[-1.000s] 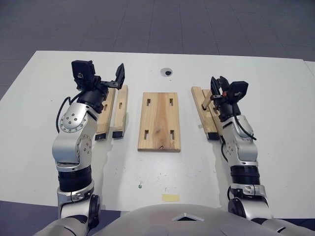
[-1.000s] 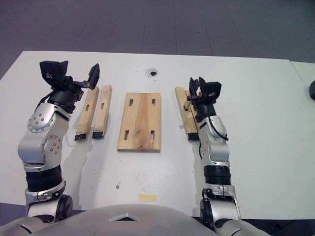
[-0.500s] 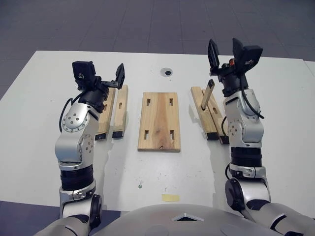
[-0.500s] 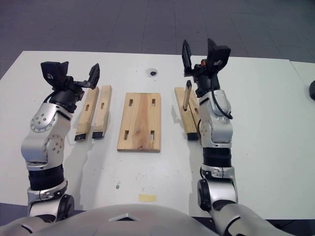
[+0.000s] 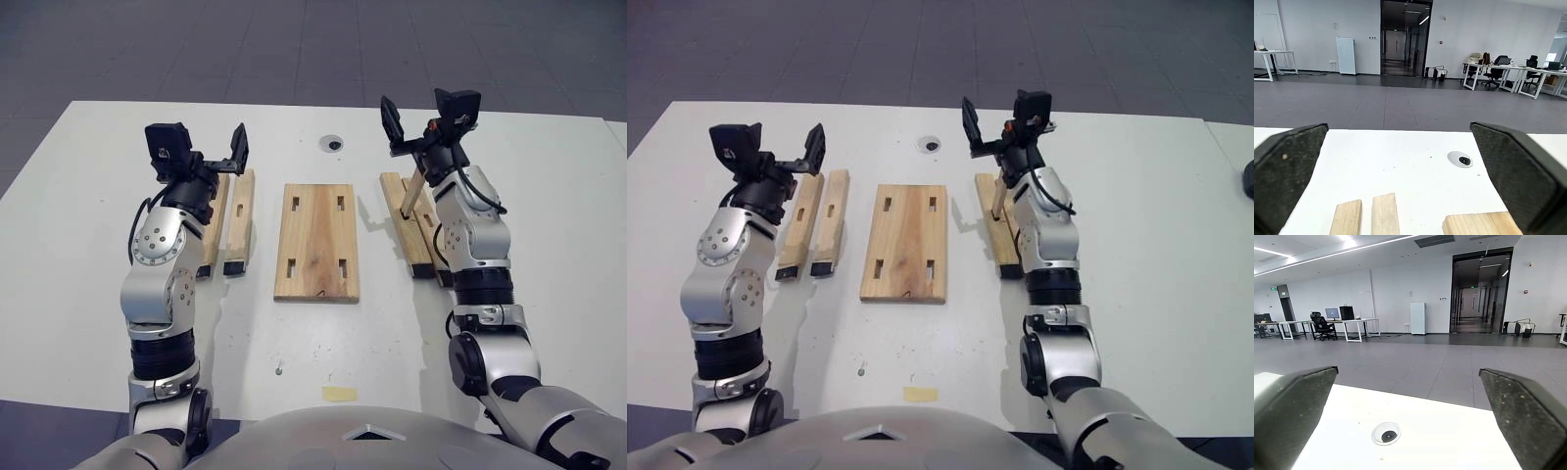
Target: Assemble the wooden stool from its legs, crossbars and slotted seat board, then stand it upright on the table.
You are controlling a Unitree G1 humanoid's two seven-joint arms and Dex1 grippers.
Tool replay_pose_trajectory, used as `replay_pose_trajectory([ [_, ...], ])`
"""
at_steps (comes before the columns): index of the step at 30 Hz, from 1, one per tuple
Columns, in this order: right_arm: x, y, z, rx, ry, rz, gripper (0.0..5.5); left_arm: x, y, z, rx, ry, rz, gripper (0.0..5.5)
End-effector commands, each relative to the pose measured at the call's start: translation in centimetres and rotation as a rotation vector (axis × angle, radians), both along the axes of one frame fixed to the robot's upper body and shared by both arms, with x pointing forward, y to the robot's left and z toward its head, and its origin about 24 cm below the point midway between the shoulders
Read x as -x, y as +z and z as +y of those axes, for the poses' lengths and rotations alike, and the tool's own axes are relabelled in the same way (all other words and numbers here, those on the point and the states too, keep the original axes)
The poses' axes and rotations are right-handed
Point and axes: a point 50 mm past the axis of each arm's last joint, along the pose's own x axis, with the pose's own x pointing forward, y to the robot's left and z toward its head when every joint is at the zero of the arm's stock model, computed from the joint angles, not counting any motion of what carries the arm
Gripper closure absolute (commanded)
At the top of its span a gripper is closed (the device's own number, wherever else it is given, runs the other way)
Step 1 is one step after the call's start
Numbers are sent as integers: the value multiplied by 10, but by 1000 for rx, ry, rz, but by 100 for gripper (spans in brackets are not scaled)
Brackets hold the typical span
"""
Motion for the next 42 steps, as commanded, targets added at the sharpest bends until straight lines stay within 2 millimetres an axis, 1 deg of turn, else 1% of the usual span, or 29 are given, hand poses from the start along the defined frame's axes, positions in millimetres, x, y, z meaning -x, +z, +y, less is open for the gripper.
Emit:
replay_pose_trajectory([
  [1,2,45,-1,-67,0,-146,13,0,-6,-1,-4,5,14,10],
  [4,8,70,-4,-107,-13,-233,13,1,-7,0,-6,1,16,10],
  [5,10,75,-3,-114,-13,-251,13,2,-6,1,-7,2,15,10],
  [6,10,76,-2,-118,-9,-253,13,2,-5,1,-12,4,14,10],
  [7,11,73,0,-114,2,-234,13,2,-5,2,-15,6,14,10],
  [8,8,58,2,-82,3,-168,13,2,-5,3,-12,10,14,10],
  [9,6,39,3,-53,7,-89,13,2,-5,3,-10,14,14,10],
  [10,4,8,2,11,8,37,13,3,-6,2,-8,15,15,10],
  [12,9,-55,-4,119,-17,272,13,4,-8,-1,-2,9,22,10],
  [13,13,-75,-7,148,-24,349,13,4,-8,-3,-7,2,23,10],
  [14,14,-84,-9,165,-32,377,13,5,-9,-3,-5,0,24,10],
  [15,14,-85,-9,153,-26,379,13,5,-9,-2,-1,5,27,10],
  [16,13,-80,-8,121,-13,359,13,5,-10,-1,-3,10,30,10],
  [19,10,-60,-1,-5,68,268,13,6,-13,-1,-36,3,37,10],
  [22,6,-40,-11,-72,52,162,13,5,-12,-3,-33,0,31,10],
  [26,7,-1,-28,-165,27,2,13,9,-16,-3,-22,-2,56,10],
  [30,18,43,-39,-259,20,-153,13,10,-14,-3,-22,-24,56,10],
  [32,27,51,-46,-278,-4,-182,13,11,-12,-2,-32,-27,55,10],
  [33,31,50,-51,-269,-29,-181,13,11,-12,-1,-35,-27,57,10],
  [34,35,42,-58,-253,-73,-155,13,12,-12,0,-39,-23,59,10],
  [35,38,32,-66,-244,-125,-117,13,12,-12,2,-36,-16,62,10],
  [37,48,6,-83,-252,-249,-9,13,15,-14,6,-35,1,75,10],
  [38,55,-5,-87,-252,-255,38,13,16,-15,8,-32,8,82,10],
  [40,70,-20,-85,-194,-184,87,13,19,-18,11,-44,13,97,10],
  [42,85,-36,-90,-86,-140,137,13,21,-20,12,-44,18,108,10],
])
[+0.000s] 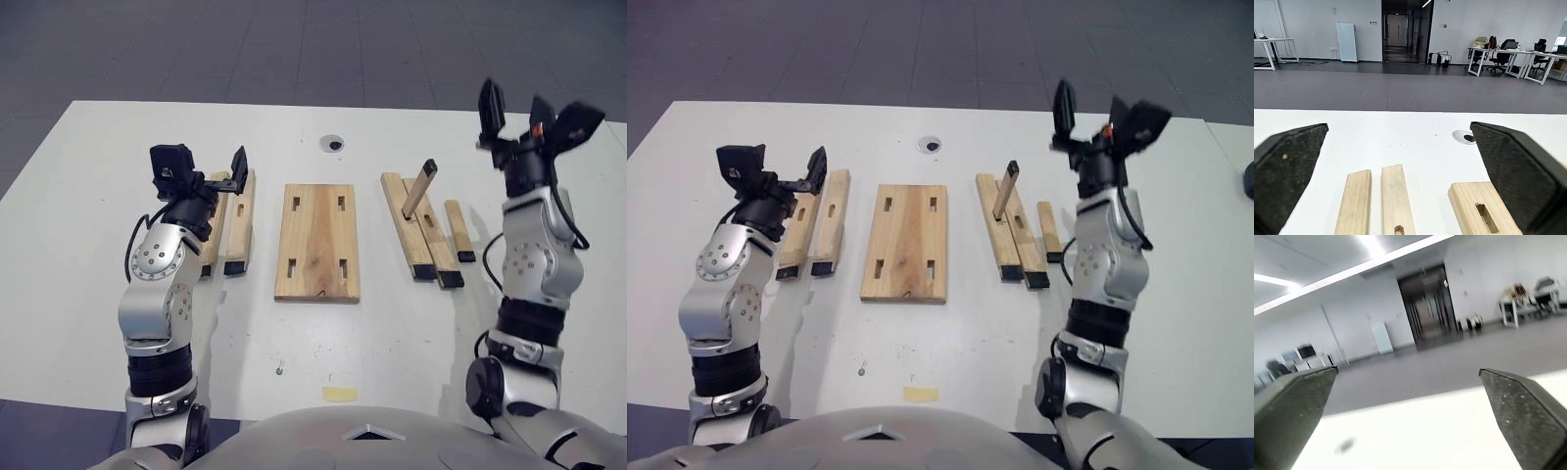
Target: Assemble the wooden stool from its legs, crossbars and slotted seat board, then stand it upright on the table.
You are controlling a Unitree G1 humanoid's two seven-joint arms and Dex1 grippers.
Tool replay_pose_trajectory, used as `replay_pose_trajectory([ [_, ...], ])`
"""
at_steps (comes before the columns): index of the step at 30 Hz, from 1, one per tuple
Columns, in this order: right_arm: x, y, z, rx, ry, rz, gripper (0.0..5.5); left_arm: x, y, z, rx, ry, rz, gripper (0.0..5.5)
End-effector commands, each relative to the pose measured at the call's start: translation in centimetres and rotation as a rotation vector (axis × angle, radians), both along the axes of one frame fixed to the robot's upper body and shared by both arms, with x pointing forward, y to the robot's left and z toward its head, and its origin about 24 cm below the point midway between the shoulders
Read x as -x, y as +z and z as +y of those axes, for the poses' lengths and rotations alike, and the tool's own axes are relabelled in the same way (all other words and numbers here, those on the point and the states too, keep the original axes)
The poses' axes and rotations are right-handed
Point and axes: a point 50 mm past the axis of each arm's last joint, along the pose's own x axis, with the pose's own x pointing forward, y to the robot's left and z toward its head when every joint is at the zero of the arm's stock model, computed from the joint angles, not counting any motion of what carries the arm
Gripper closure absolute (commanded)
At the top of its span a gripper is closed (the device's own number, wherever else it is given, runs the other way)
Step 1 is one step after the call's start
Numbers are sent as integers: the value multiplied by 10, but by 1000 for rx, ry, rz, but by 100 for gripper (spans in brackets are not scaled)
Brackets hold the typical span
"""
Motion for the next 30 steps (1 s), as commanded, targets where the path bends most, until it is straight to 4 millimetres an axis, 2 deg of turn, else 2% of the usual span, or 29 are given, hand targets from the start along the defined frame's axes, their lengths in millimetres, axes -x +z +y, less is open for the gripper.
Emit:
replay_pose_trajectory([
  [1,28,-23,-5,163,128,86,13,5,-4,4,-15,9,29,10],
  [5,46,-42,4,285,330,165,13,5,-8,6,-10,15,45,10],
  [9,65,-54,24,189,572,286,13,6,-11,6,-22,7,59,10],
  [11,72,-57,29,163,625,335,13,5,-10,6,-25,6,57,10],
  [17,76,-70,36,221,620,550,13,6,-11,7,-35,9,62,10],
  [20,74,-68,39,233,595,545,13,6,-12,8,-36,16,60,10],
  [24,76,-80,32,235,521,582,13,6,-13,6,-31,18,59,10],
  [27,80,-88,25,291,482,625,13,7,-15,5,-32,17,63,10],
  [30,72,-85,24,373,454,596,13,6,-15,4,-33,18,62,10],
])
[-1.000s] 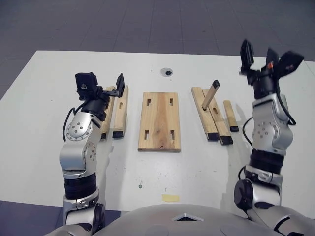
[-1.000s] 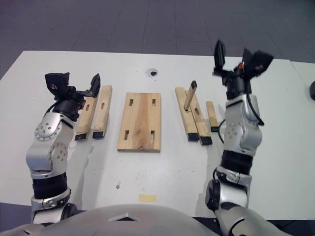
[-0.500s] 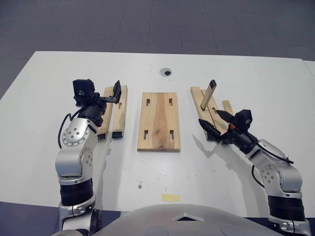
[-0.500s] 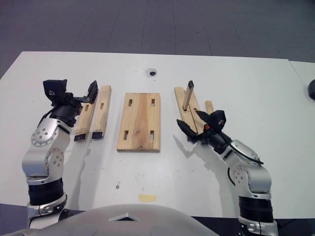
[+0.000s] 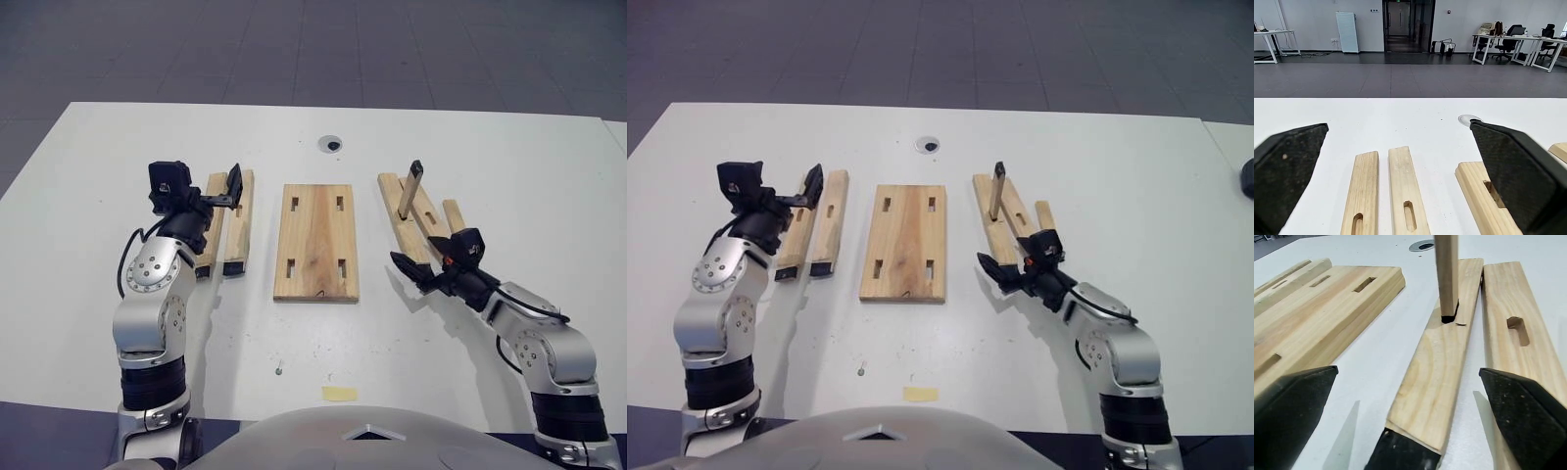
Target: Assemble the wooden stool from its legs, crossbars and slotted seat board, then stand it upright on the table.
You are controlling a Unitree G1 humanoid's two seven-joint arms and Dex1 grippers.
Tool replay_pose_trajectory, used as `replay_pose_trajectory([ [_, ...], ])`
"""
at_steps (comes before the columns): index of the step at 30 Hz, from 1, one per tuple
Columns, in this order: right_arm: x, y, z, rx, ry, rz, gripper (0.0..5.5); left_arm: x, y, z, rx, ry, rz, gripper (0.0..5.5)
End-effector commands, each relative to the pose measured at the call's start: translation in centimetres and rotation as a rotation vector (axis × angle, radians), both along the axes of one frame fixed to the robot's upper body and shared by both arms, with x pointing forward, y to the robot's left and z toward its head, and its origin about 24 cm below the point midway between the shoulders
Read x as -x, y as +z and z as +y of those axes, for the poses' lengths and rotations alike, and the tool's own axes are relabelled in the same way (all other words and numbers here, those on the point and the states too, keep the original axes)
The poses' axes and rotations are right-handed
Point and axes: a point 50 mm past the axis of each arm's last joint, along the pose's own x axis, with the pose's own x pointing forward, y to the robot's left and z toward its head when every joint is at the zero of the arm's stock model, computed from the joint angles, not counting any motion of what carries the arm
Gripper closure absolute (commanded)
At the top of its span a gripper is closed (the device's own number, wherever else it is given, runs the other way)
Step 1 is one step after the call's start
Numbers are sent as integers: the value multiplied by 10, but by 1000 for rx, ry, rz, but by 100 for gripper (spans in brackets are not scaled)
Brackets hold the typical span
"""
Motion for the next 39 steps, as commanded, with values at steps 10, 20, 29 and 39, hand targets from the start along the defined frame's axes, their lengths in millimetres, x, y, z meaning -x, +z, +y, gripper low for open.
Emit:
replay_pose_trajectory([
  [10,-8,4,19,90,40,-20,13,-2,-1,-3,6,-14,4,10],
  [20,-20,-6,30,163,-60,98,71,-3,-2,-4,7,-23,8,10],
  [29,-23,-7,25,261,-79,97,214,-3,-3,-1,1,-18,8,10],
  [39,-30,-3,26,238,-103,56,346,-10,8,-1,2,-49,-23,10],
])
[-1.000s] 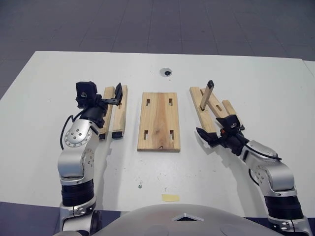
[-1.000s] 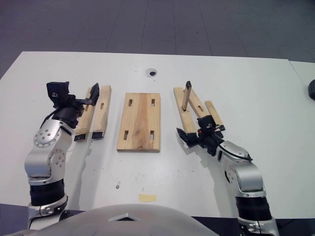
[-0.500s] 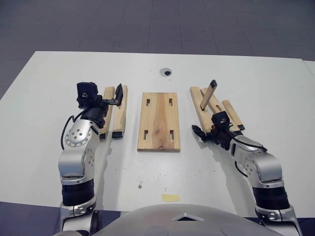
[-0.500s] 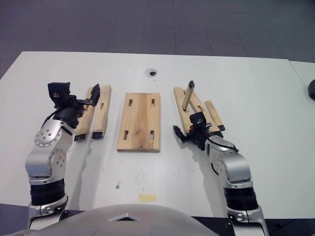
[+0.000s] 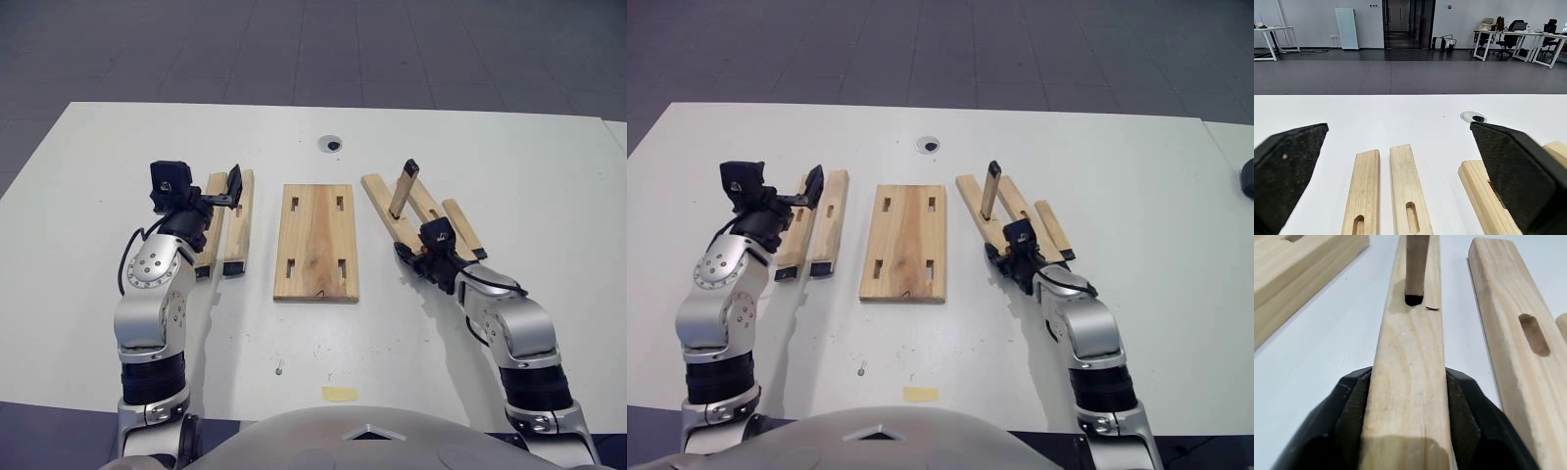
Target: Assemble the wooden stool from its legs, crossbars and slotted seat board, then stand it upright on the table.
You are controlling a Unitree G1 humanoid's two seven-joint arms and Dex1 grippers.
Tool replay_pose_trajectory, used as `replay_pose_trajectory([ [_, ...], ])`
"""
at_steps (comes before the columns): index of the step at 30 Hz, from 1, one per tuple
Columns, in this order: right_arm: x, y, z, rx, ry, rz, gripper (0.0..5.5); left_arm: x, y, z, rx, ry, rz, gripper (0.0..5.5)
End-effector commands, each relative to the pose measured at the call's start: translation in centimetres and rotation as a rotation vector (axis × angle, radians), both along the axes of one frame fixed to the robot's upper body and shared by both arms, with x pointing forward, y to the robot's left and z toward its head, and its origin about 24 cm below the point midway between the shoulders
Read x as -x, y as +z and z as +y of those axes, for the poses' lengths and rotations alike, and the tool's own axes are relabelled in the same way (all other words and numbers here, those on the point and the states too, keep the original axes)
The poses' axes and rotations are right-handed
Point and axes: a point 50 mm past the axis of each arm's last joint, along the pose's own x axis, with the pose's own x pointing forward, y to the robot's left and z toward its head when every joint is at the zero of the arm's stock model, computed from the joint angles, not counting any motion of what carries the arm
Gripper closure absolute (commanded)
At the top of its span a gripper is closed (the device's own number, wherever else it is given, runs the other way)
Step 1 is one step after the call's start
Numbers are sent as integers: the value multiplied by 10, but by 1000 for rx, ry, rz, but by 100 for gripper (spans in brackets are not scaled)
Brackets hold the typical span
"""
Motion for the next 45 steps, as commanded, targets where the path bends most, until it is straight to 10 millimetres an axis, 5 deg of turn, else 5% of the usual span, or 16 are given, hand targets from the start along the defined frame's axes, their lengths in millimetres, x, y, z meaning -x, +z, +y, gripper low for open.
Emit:
replay_pose_trajectory([
  [1,-3,1,-1,-4,-18,-7,346,-3,7,-2,6,-18,-21,10],
  [6,-9,8,3,-57,-6,-80,346,-5,18,-7,49,-48,-45,10],
  [12,-27,67,24,-192,82,-539,346,-17,47,-45,538,-317,-29,10],
  [16,-18,83,37,-264,193,-700,346,-14,60,-61,807,-541,55,10],
  [22,1,84,64,-339,425,-736,346,-20,74,-61,1036,-568,115,10],
  [27,8,87,76,-356,519,-748,346,-16,83,-59,1022,-602,136,53],
  [45,10,86,78,-374,549,-722,346,-11,97,-55,862,-632,111,359],
])
